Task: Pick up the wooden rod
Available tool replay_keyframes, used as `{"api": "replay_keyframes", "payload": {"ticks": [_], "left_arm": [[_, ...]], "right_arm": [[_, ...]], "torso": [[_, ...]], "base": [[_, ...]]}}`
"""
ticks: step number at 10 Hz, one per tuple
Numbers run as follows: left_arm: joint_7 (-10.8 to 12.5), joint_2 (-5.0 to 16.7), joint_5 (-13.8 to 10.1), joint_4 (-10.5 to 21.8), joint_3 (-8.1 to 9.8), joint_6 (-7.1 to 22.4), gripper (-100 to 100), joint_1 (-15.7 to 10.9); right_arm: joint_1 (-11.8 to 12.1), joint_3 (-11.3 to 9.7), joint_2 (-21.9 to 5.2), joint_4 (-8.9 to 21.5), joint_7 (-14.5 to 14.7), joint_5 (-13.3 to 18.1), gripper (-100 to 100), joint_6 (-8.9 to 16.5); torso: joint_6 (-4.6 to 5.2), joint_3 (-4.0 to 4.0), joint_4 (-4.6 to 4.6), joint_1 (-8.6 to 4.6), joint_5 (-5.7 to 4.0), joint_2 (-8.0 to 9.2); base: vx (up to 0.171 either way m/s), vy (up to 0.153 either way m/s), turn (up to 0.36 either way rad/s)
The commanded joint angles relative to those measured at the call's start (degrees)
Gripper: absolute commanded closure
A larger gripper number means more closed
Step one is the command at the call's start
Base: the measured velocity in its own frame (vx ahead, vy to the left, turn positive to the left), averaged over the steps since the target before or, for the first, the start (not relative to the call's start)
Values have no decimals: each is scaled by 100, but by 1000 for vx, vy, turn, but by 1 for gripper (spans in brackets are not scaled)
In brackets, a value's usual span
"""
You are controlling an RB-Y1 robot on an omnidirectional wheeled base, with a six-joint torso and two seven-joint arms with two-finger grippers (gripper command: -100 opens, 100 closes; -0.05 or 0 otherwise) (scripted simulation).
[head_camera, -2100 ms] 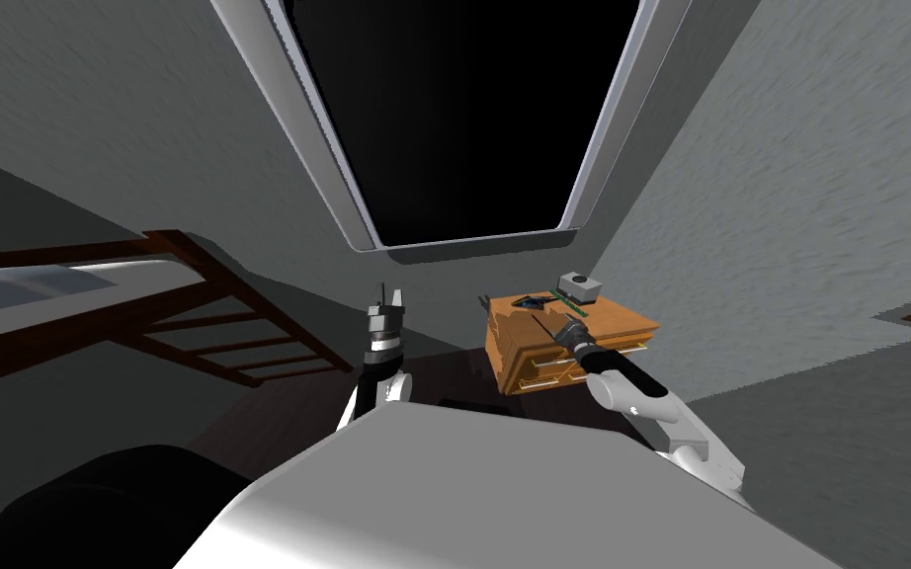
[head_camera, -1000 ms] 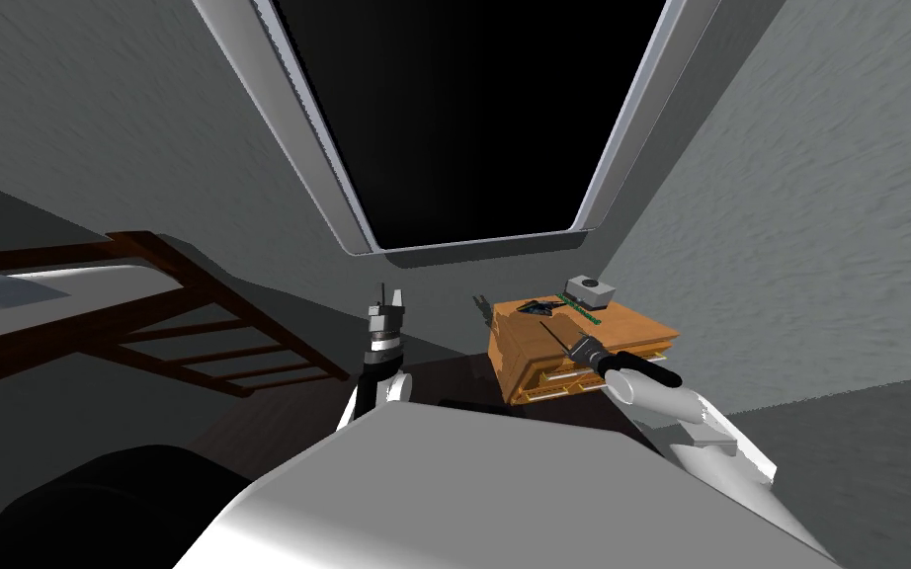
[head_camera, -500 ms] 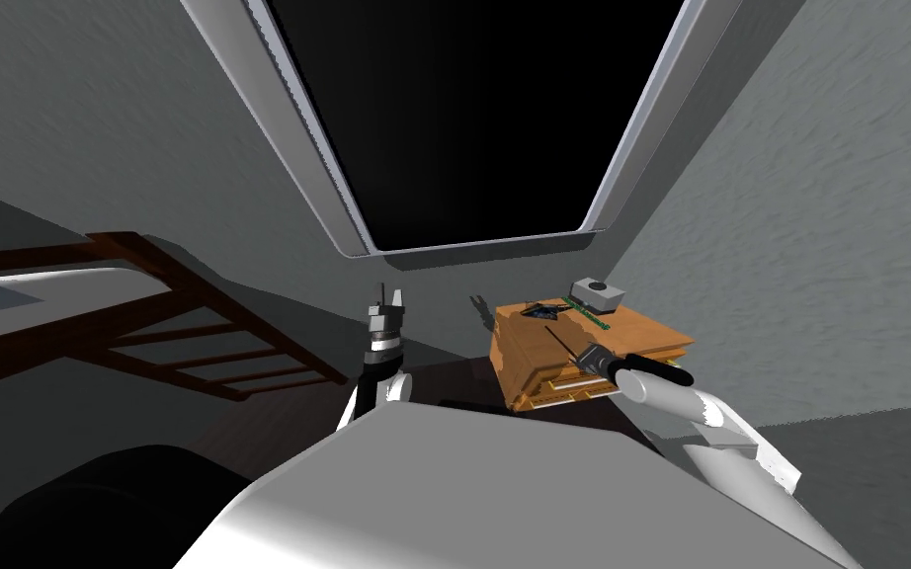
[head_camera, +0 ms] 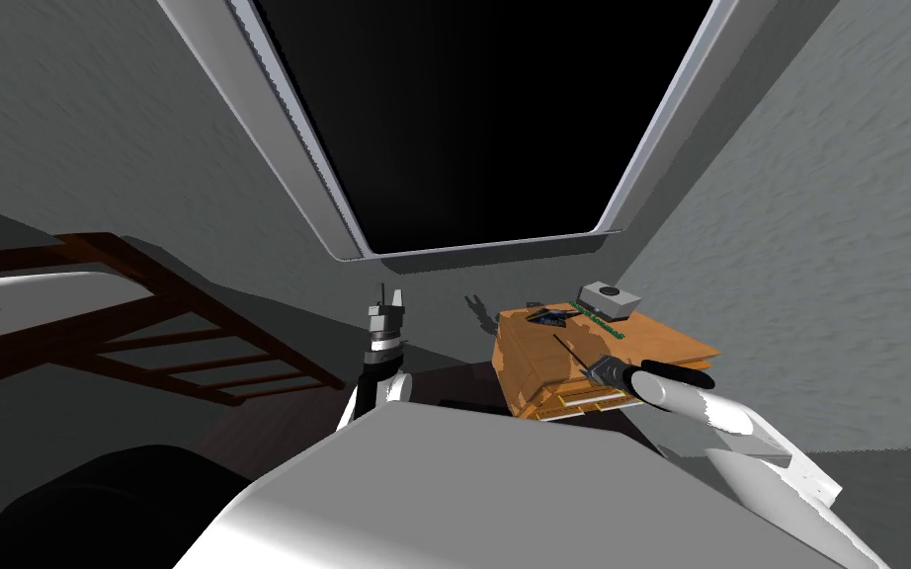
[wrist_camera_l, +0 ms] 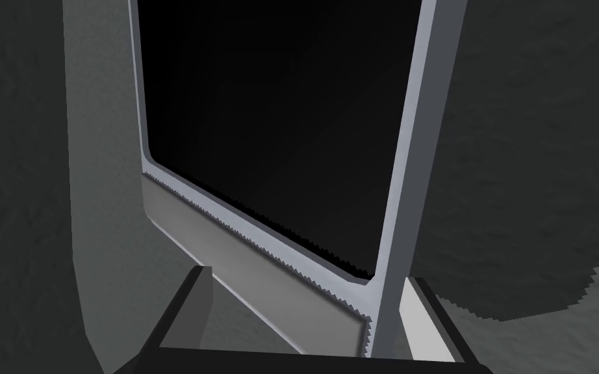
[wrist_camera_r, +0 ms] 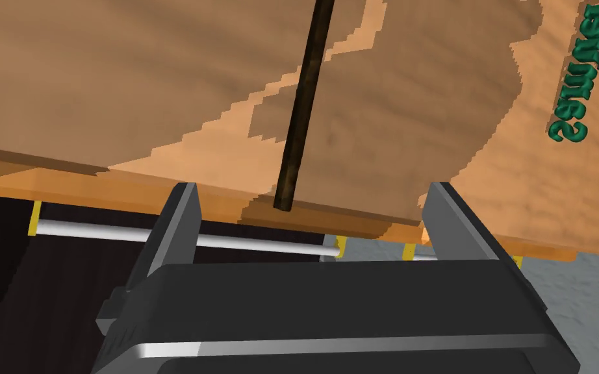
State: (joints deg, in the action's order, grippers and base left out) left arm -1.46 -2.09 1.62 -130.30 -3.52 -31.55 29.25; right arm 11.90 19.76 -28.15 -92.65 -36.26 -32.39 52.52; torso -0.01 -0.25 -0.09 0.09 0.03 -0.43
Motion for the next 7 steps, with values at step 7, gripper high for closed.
{"api": "replay_keyframes", "payload": {"ticks": [7], "left_arm": [[0, 0, 0, 0, 0, 0, 0, 0]], "right_arm": [[-61, 427, -249, 530, -339, -375, -100, 1090]], "torso": [[0, -2, -1, -7, -2, -2]], "base": [[99, 15, 18]]}}
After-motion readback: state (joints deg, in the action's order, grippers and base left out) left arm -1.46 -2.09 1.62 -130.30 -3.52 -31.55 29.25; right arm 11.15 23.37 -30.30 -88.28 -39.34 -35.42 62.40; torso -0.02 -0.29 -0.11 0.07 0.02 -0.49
